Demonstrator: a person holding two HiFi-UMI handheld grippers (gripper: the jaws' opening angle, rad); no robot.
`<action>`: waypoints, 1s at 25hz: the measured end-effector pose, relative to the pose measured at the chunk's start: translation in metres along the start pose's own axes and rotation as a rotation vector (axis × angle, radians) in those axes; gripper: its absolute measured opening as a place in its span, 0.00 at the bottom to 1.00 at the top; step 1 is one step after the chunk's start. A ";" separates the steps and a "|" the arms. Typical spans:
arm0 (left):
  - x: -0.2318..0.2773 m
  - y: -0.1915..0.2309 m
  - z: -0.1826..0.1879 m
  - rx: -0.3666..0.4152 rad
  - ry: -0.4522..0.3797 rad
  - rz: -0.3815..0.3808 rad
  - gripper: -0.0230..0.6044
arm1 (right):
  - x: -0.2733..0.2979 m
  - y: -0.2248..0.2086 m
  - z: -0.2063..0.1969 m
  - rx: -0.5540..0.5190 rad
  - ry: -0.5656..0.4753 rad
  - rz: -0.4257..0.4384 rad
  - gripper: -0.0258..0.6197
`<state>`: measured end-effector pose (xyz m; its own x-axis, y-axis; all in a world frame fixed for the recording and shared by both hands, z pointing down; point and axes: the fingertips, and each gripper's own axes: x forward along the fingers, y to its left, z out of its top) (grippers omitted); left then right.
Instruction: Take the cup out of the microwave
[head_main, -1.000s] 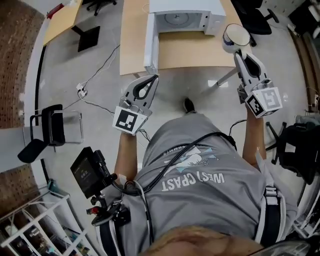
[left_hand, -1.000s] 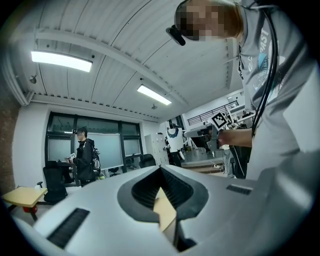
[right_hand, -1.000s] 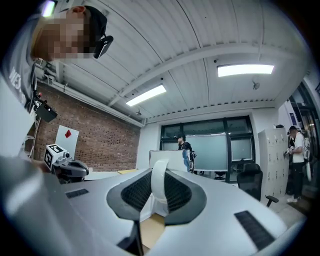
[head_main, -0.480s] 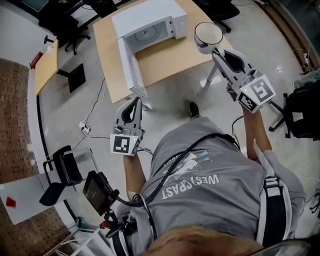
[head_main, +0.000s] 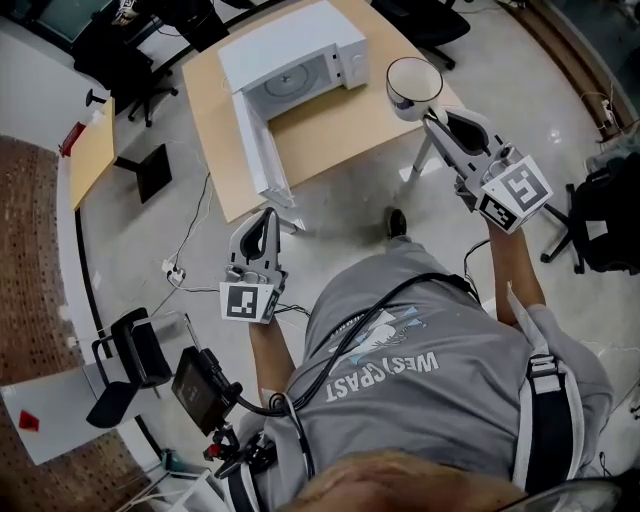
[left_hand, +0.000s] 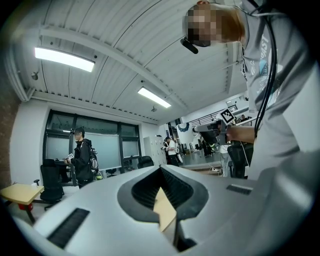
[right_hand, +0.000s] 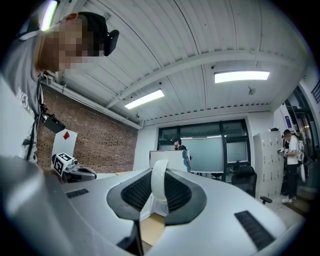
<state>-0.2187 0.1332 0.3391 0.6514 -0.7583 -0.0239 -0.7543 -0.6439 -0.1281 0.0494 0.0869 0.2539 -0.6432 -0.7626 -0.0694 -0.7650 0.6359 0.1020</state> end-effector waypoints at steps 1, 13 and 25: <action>0.000 0.003 -0.002 0.000 0.006 0.006 0.11 | 0.001 -0.001 0.000 -0.002 0.002 0.001 0.15; 0.008 0.029 -0.013 -0.037 -0.002 0.031 0.11 | 0.024 -0.015 -0.001 -0.009 0.023 0.006 0.15; 0.023 0.036 -0.025 -0.043 0.044 0.034 0.11 | 0.044 -0.038 -0.022 0.037 0.041 -0.006 0.15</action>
<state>-0.2327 0.0899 0.3584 0.6218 -0.7830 0.0160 -0.7794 -0.6207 -0.0852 0.0514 0.0266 0.2686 -0.6372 -0.7701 -0.0292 -0.7700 0.6347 0.0648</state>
